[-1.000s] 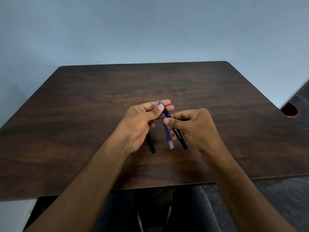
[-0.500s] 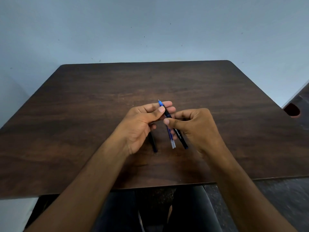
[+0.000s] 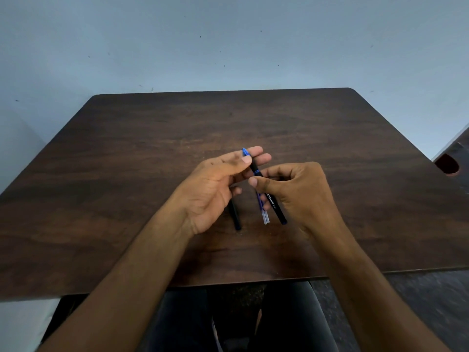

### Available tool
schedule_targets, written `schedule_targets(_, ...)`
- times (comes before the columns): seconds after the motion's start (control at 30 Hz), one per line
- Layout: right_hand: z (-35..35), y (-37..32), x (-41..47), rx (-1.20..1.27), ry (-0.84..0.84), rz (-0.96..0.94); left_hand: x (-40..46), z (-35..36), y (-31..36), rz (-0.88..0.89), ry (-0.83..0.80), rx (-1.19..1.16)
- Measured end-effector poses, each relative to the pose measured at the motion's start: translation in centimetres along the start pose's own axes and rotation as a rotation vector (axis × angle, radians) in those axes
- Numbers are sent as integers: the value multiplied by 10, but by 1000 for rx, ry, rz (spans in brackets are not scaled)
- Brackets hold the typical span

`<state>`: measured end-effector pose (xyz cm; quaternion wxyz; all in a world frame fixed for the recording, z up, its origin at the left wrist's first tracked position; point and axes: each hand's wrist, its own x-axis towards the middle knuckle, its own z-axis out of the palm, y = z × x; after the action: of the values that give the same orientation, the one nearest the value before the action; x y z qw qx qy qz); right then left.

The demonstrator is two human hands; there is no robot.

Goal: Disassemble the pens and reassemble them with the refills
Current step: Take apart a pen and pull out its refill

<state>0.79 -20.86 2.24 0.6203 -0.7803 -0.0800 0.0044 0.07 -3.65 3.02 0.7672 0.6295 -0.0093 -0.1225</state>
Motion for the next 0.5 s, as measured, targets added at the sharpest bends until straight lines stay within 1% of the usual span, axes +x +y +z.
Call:
schedule_targets(0.07, 1, -1, 0, -4, -11, 8, -1, -2, 0, 1, 4, -19)
schedule_targets(0.2, 2, -3, -3, 5, -14, -1, -1, 1, -1, 34, 155, 20)
schedule_targets(0.37, 3, -4, -5, -17, -2, -22, 4, 7, -1, 39, 240, 7)
schedule_targets(0.43, 3, -5, -5, -25, -4, -19, 6, 8, -3, 53, 222, -7)
schedule_targets(0.5, 2, -5, -5, -31, -7, -12, 5, 8, -4, 56, 137, -38)
